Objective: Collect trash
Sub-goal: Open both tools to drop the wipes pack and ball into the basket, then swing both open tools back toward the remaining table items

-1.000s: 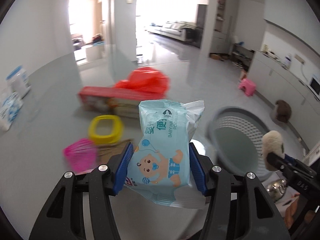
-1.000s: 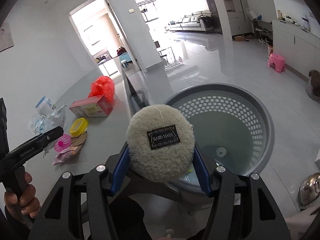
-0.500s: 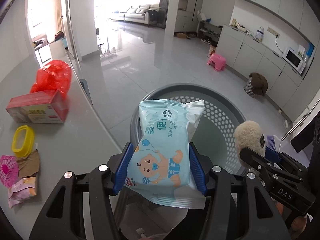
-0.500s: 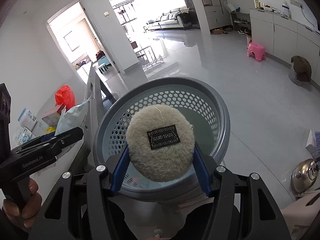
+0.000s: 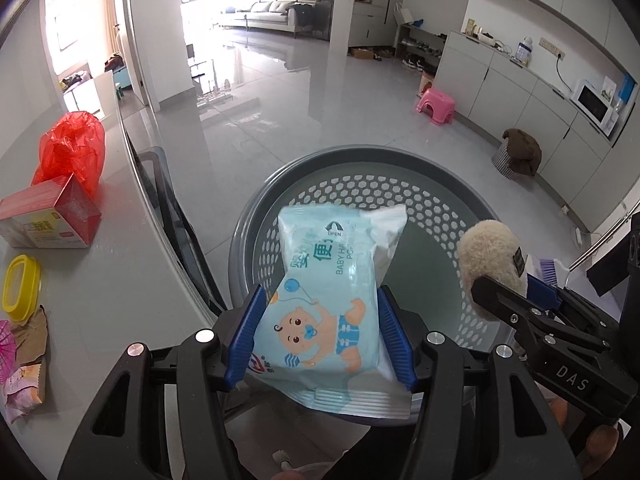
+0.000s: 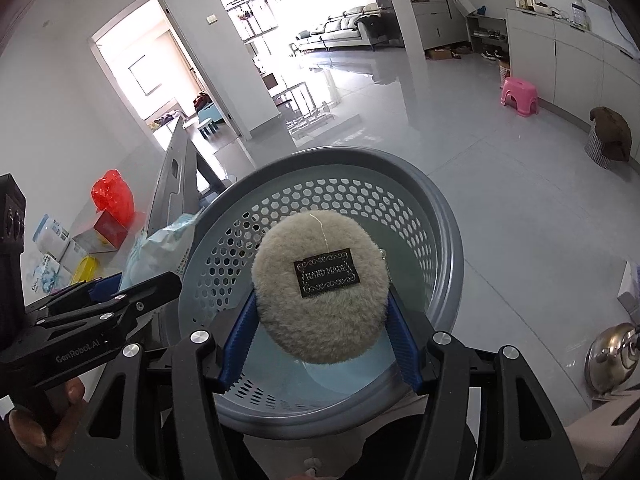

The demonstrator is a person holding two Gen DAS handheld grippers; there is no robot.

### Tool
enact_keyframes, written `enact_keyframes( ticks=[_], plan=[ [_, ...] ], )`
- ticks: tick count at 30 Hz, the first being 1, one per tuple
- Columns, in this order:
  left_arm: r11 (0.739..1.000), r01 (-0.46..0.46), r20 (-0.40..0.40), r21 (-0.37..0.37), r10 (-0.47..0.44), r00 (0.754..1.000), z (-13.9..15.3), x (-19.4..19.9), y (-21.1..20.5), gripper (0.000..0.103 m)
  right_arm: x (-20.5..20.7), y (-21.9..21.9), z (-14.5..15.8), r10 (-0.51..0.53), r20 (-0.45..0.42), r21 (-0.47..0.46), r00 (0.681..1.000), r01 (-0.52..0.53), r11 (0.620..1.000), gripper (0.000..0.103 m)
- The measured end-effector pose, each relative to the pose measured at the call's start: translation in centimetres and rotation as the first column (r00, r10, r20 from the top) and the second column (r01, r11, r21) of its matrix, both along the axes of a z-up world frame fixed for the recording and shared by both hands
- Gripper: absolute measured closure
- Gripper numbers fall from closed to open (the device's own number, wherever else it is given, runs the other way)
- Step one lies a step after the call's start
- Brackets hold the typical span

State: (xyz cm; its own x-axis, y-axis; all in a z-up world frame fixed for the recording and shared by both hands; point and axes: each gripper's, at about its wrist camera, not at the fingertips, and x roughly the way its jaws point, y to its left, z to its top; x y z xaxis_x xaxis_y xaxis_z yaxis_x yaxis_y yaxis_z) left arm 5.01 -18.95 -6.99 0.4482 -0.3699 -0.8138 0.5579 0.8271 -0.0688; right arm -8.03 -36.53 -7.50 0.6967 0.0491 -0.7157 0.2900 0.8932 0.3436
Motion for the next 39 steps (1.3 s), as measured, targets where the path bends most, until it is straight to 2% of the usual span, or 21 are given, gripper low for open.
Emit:
enact_keyframes(
  ticks=[2, 5, 20, 29, 39],
  plan=[
    [1.000, -0.007, 0.013, 0.017, 0.007, 1.000, 0.2, 0.0, -0.1, 0.046, -0.4, -0.3, 0.1, -0.002, 0.009, 0.002, 1.000, 0.002, 1.000, 0.037],
    [1.000, -0.016, 0.016, 0.021, 0.016, 1.000, 0.2, 0.2, 0.1, 0.039, -0.5, -0.4, 0.3, -0.009, 0.021, -0.002, 1.000, 0.009, 1.000, 0.034],
    [1.000, -0.019, 0.001, 0.002, 0.019, 1.000, 0.5, -0.9, 1.0, 0.039, -1.5, -0.3, 0.6, -0.028, 0.026, 0.009, 0.999, 0.028, 1.000, 0.034],
    [1.000, -0.023, 0.029, -0.005, 0.023, 0.999, 1.6, -2.2, 2.6, 0.039, -2.7, 0.8, 1.3, -0.026, 0.031, 0.005, 0.999, 0.026, 1.000, 0.034],
    [0.997, -0.075, 0.085, -0.005, 0.075, 0.994, 2.9, -3.7, 6.7, 0.031, -3.1, 4.3, 2.3, 0.034, 0.039, -0.011, 0.999, -0.034, 0.999, 0.032]
  ],
)
